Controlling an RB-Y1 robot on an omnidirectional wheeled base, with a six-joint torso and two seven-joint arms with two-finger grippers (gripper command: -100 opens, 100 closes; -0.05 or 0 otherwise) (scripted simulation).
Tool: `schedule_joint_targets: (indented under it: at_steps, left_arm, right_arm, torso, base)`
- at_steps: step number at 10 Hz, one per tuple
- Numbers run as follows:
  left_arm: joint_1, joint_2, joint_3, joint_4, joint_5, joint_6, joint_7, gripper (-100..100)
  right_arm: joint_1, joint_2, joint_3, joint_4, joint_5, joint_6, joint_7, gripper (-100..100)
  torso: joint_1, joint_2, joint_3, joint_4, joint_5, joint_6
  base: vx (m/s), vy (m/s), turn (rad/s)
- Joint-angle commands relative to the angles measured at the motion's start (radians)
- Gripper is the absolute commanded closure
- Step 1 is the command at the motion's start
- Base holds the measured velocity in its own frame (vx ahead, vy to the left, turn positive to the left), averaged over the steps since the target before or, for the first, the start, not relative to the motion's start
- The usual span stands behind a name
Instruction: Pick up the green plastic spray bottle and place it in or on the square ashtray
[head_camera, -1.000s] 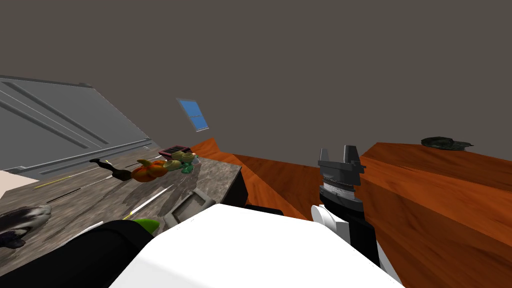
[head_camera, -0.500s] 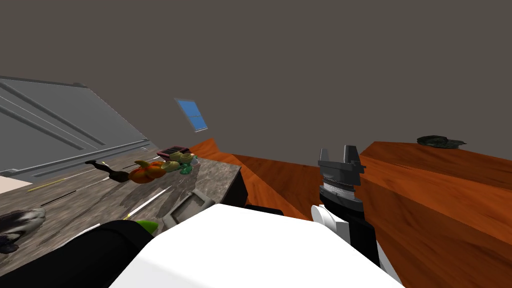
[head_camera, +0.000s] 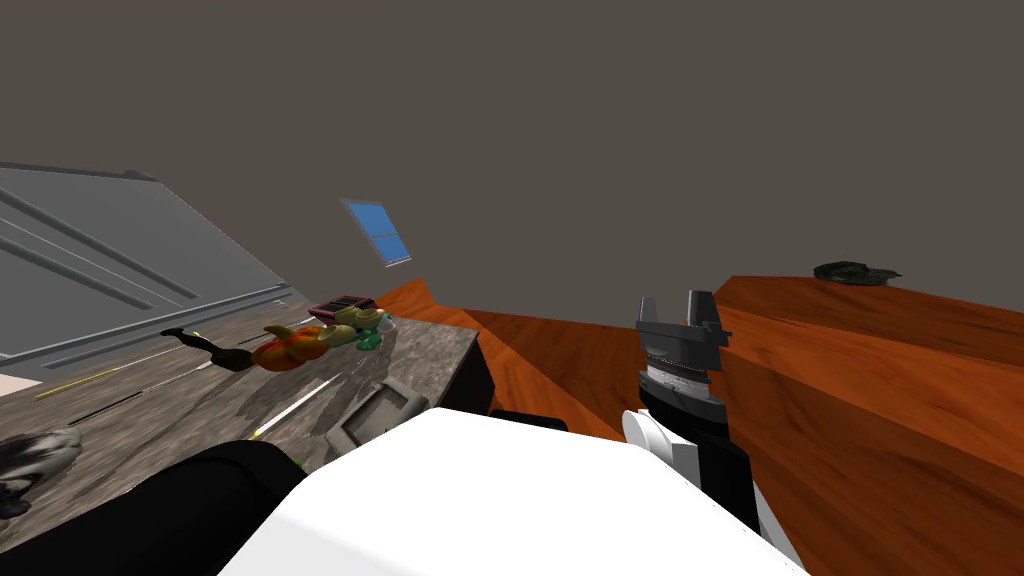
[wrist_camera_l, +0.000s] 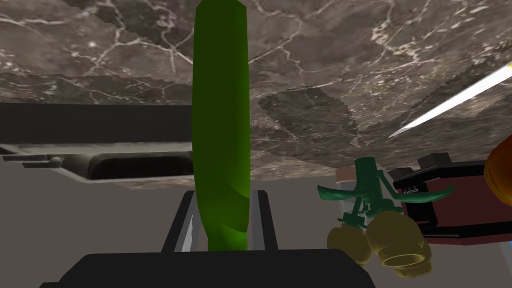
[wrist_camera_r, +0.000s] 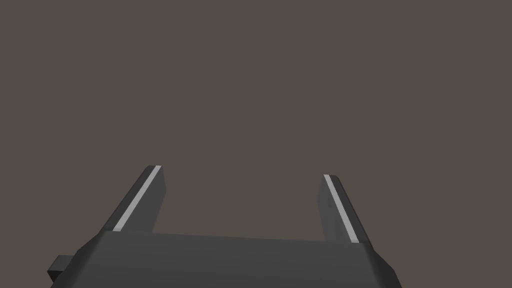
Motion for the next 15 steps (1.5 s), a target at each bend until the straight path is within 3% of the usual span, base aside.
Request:
schedule_joint_targets:
  at_steps: [1, 2, 3, 6, 7, 8, 10, 12, 15]
  left_arm:
    - [0.017, 0.006, -0.026, -0.004, 0.007, 0.034, -0.002, 100]
    - [0.017, 0.006, -0.026, -0.004, 0.007, 0.034, -0.002, 100]
    - [0.037, 0.018, -0.053, -0.012, 0.021, 0.06, -0.002, 100]
    - [0.037, 0.018, -0.053, 0.012, 0.021, 0.06, -0.002, 100]
    - [0.037, 0.018, -0.053, -0.012, 0.021, 0.06, -0.002, 100]
    - [0.063, 0.047, -0.086, -0.036, 0.051, 0.085, 0.001, 100]
    - [0.063, 0.047, -0.086, -0.036, 0.051, 0.085, 0.001, 100]
    - [0.091, 0.098, -0.119, -0.08, 0.1, 0.088, 0.006, 100]
    - [0.112, 0.172, -0.136, -0.138, 0.163, 0.05, 0.011, 100]
  right_arm:
    - [0.0, 0.0, 0.0, 0.0, 0.0, 0.0, 0.0, 0]
    - [0.0, 0.0, 0.0, 0.0, 0.0, 0.0, 0.0, 0]
    - [0.0, 0.0, 0.0, 0.0, 0.0, 0.0, 0.0, 0]
    - [0.0, 0.0, 0.0, 0.0, 0.0, 0.0, 0.0, 0]
    - [0.0, 0.0, 0.0, 0.0, 0.0, 0.0, 0.0, 0]
    - [0.0, 0.0, 0.0, 0.0, 0.0, 0.0, 0.0, 0]
    - [0.0, 0.0, 0.0, 0.0, 0.0, 0.0, 0.0, 0]
    - [0.0, 0.0, 0.0, 0.0, 0.0, 0.0, 0.0, 0]
    - [0.0, 0.0, 0.0, 0.0, 0.0, 0.0, 0.0, 0]
  torso:
    - [0.0, 0.0, 0.0, 0.0, 0.0, 0.0]
    - [0.001, 0.001, 0.0, 0.0, 0.002, -0.001]
    - [0.001, 0.002, 0.0, -0.001, 0.002, -0.002]
    - [0.004, 0.005, 0.002, -0.001, 0.007, -0.007]
    - [0.007, 0.004, 0.001, -0.001, 0.008, -0.007]
    - [0.009, 0.003, 0.001, -0.001, 0.009, -0.007]
    - [0.001, 0.003, 0.001, -0.002, 0.007, -0.007]
    - [0.002, 0.003, 0.001, -0.002, 0.007, -0.008]
    - [-0.005, -0.006, -0.004, -0.003, 0.005, -0.006]
  base:
    - [-0.039, -0.04, -0.084]
    - [-0.047, -0.054, -0.051]
    - [-0.056, -0.077, -0.062]
    - [-0.022, -0.048, 0.011]
    - [0.001, 0.011, -0.002]
    - [0.012, -0.096, -0.036]
    - [0.006, -0.093, 0.011]
    - [0.031, -0.116, 0.047]
    - [0.135, -0.149, 0.076]
